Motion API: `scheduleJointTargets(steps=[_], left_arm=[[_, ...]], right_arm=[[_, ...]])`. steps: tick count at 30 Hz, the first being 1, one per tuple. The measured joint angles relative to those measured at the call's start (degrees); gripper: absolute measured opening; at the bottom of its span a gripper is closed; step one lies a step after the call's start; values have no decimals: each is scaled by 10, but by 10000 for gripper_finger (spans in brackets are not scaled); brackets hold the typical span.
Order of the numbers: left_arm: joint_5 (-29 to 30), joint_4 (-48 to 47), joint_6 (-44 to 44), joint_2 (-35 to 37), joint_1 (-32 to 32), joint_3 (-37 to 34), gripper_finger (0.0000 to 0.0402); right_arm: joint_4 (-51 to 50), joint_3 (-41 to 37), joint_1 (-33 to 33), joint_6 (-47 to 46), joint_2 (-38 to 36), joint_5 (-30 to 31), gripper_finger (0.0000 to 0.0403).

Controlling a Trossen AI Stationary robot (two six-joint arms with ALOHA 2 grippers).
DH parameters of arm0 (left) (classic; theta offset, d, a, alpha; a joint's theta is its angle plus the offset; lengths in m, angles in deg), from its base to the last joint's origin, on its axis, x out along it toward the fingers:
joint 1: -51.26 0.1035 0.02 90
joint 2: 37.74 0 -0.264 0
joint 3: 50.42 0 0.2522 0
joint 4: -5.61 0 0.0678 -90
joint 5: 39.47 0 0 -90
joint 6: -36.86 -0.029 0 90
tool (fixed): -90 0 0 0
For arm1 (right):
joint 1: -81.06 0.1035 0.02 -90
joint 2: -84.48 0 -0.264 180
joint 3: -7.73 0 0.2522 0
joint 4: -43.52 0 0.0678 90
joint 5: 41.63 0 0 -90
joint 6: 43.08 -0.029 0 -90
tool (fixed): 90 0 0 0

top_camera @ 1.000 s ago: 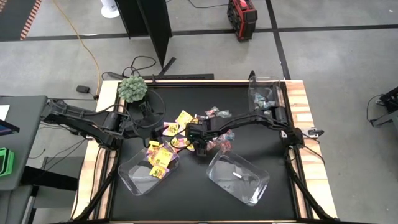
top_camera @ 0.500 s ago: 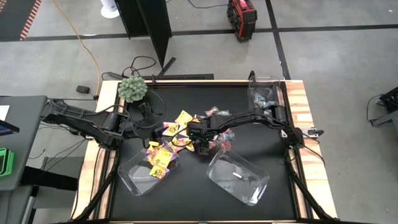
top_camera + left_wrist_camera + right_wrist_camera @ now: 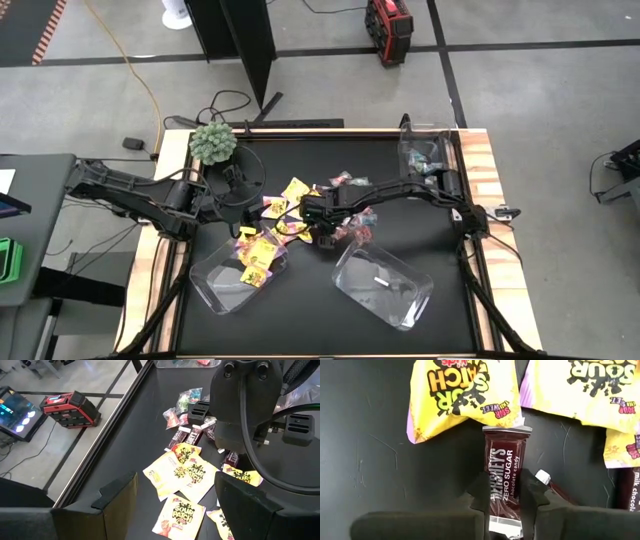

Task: Sort candy
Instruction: Put the brown candy in the bottom right transparent container

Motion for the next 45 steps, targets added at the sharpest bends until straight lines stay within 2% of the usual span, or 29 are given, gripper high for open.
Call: scheduleJointTargets(steps=[5,24,29,33,38,41,45], left_arm=[[0,0,4,0,0,0,260],[0,-4,10,0,-15,0,260],[1,-4,12,0,-15,0,260],[1,-4,12,0,-15,0,260],[1,-4,12,0,-15,0,260],[1,-4,12,0,-15,0,260],[1,-4,12,0,-15,0,260]], right_arm=[[4,2,6,2,-2,0,69],[-76,90,21,32,1,-3,64],[-125,94,23,45,0,-2,69],[-158,94,26,47,0,0,113],[-157,94,36,49,0,43,215],[-152,94,38,50,1,46,269],[-138,95,38,46,1,63,293]])
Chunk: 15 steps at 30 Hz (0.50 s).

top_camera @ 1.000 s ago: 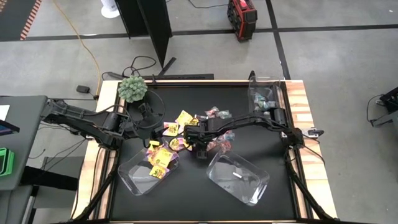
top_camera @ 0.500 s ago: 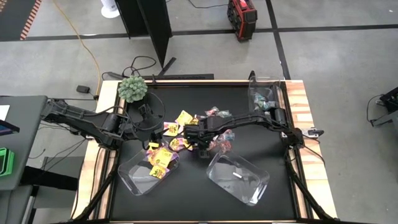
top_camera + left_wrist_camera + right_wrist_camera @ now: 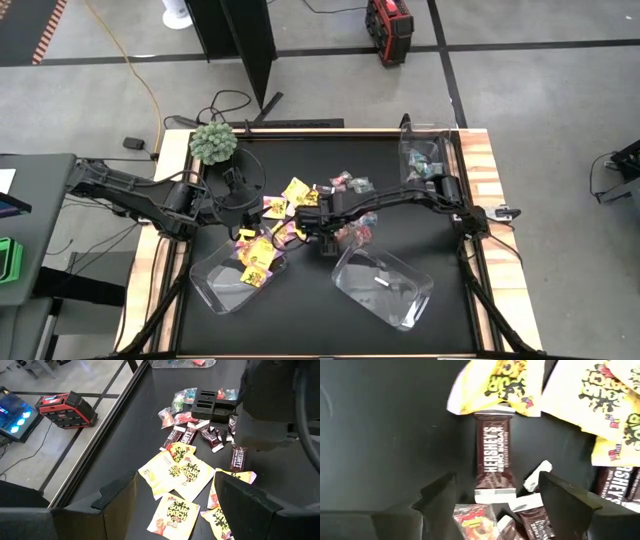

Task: Sort candy
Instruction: Put the brown candy in the bottom right transparent container

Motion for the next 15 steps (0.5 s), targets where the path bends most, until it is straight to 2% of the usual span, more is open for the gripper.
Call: scheduleJointTargets(steps=[15], left_arm=[[0,0,2,0,0,0,260]], right_arm=[[13,-39,2,-31,1,3,291]])
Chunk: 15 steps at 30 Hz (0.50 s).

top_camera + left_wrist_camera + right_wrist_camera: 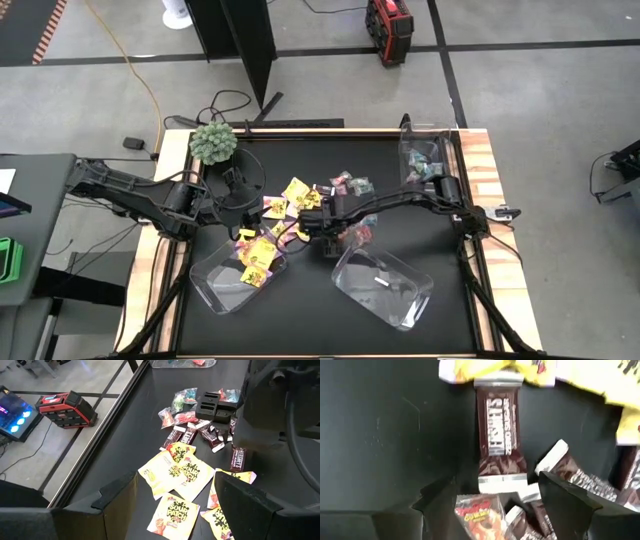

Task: Sort candy
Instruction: Put the brown candy in the bottom right transparent container

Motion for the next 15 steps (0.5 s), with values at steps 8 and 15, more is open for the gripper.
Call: scheduleJointTargets(steps=[8,15], left_arm=[[0,0,0,0,0,0,260],[0,0,0,0,0,0,260]], right_arm=[[14,-1,0,0,0,6,274],[14,-1,-4,-3,11,6,211]])
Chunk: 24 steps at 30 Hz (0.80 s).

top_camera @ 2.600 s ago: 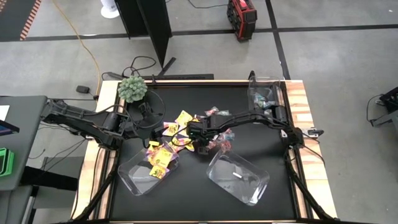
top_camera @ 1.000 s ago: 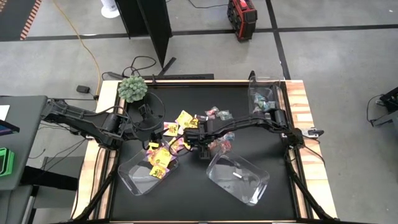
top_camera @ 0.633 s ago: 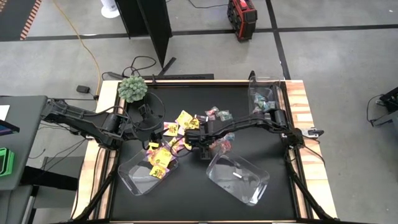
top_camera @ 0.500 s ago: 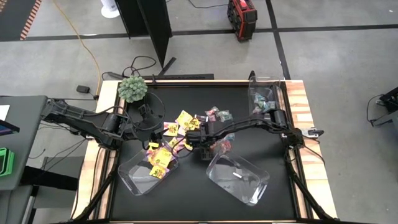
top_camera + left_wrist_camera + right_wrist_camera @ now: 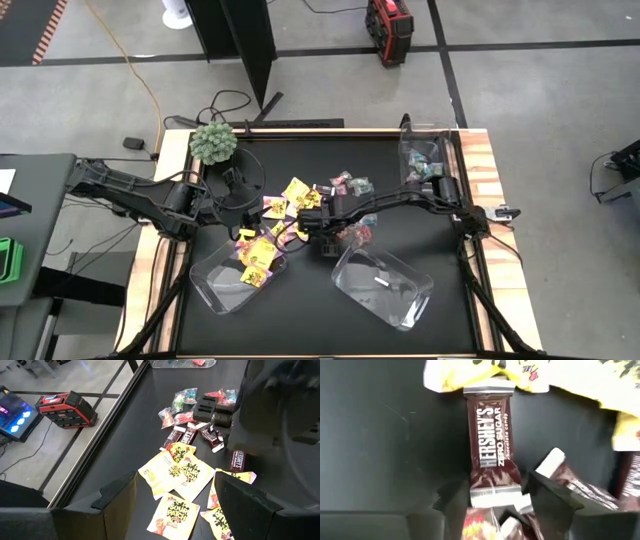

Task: Sort candy
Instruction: Put the brown candy in the bottom right transparent container

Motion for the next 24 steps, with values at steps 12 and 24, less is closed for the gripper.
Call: scheduleJointTargets(steps=[12,24], left_arm=[[0,-1,0,0,-7,0,260],[0,-2,0,0,-7,0,260]], right_arm=[[5,2,0,3,14,0,108],[-2,7,2,19,15,0,5]])
